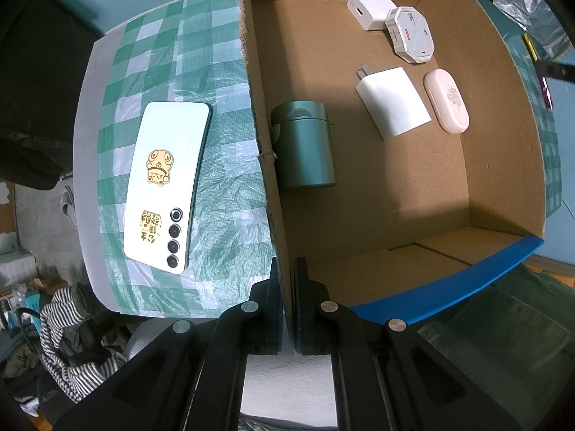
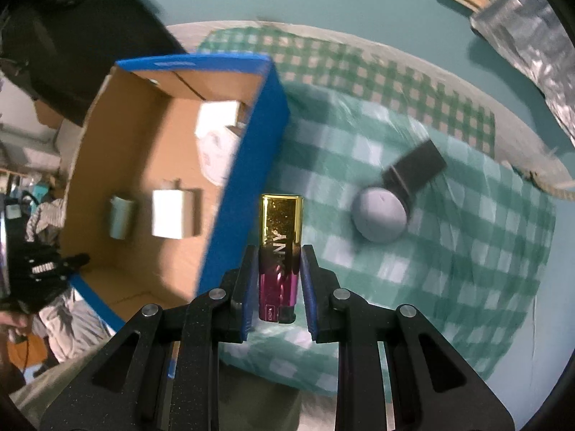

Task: Organize rigid objects
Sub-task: 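Lift the lipstick with the right gripper and carry it over the box, then open the right gripper to drop the lipstick into the box, then move the right gripper to the round black fan and close on its rim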

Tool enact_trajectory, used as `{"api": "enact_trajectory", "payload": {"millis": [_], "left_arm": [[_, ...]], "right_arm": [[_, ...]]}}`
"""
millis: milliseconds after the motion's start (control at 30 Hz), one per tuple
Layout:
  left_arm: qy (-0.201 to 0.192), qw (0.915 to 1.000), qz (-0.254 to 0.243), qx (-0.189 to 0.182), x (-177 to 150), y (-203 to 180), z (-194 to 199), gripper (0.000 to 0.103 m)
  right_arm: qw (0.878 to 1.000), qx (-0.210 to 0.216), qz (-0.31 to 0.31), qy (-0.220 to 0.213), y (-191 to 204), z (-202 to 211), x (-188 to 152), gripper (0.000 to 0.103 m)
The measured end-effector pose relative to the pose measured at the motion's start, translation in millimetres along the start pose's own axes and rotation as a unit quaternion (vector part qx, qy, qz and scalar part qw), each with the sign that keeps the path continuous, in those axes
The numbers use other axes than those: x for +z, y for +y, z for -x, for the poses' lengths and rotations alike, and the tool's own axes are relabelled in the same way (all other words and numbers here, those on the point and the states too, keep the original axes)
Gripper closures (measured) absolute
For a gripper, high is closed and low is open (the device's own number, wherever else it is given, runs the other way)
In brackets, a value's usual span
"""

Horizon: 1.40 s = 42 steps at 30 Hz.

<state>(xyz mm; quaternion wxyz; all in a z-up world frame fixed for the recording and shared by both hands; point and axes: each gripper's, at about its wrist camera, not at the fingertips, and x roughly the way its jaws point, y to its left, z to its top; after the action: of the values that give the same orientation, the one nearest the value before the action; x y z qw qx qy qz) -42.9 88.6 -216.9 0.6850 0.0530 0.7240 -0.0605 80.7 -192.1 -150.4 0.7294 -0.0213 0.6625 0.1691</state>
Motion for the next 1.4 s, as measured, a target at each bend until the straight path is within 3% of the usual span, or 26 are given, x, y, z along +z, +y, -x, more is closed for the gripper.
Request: {"api": "enact_trajectory", "payload": {"millis": [600, 1033, 1400], "left_arm": [[0.002, 1.0000, 0.000, 0.000, 2, 0, -2, 0.098], [0.002, 1.0000, 0.004, -0.003, 3, 0, -3, 0.098], [0.003, 1.0000, 0.003, -0.001, 3, 1, -3, 0.098]], "right_arm": [[0.999, 0.016, 0.048, -0.014, 55, -6, 44, 0.081], [1.000, -0.002, 0.012, -0.022, 46, -21, 52, 0.080], [0.999, 0.003, -0.007, -0.039, 30, -1, 52, 0.062]]}}
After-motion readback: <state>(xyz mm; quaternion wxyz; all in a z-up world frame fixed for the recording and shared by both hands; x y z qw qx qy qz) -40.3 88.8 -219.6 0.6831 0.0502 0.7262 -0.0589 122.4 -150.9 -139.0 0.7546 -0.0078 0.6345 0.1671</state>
